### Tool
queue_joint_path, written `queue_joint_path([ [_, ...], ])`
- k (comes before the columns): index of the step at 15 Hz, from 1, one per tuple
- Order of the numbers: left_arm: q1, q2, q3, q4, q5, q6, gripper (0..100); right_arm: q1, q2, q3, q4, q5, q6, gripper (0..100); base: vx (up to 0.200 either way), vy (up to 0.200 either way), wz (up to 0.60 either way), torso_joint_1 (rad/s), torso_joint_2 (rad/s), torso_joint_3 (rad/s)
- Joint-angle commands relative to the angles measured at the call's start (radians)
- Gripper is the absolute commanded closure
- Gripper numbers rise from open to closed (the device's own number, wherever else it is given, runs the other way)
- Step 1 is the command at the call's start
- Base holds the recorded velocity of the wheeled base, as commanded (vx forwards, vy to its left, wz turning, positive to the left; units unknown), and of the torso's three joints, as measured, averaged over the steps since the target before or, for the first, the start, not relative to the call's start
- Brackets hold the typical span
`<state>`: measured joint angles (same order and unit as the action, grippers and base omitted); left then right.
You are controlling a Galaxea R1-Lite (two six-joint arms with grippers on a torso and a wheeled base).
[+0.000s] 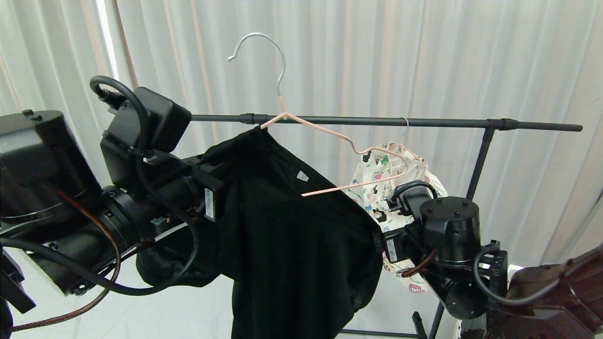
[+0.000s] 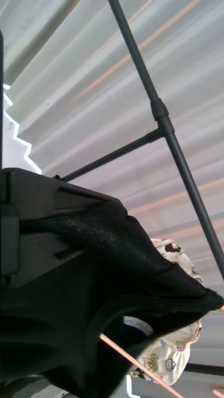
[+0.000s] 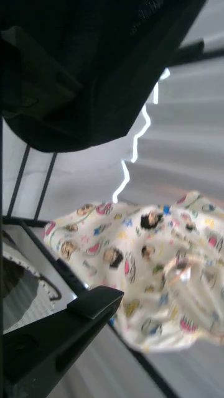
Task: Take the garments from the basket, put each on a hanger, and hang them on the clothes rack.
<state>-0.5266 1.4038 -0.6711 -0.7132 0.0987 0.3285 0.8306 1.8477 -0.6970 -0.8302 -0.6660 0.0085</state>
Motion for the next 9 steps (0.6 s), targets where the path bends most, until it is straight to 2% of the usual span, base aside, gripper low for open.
queue_joint_path([
  [1, 0.000, -0.011, 0.021, -0.002, 0.001, 0.000, 100, -0.054, -0.048, 0.008, 0.000, 0.003, -0.001, 0, 0.000, 0.000, 0.00, 0.000, 0.00, 0.000],
  [5, 0.004, -0.031, 0.103, -0.002, -0.002, 0.003, 100, -0.099, -0.074, 0.010, 0.000, 0.011, -0.002, 0, 0.000, 0.000, 0.00, 0.000, 0.00, 0.000],
  [9, 0.011, 0.004, 0.186, -0.132, -0.004, 0.009, 100, -0.099, -0.082, 0.011, 0.002, 0.019, -0.005, 0, 0.000, 0.000, 0.00, 0.000, 0.00, 0.000],
])
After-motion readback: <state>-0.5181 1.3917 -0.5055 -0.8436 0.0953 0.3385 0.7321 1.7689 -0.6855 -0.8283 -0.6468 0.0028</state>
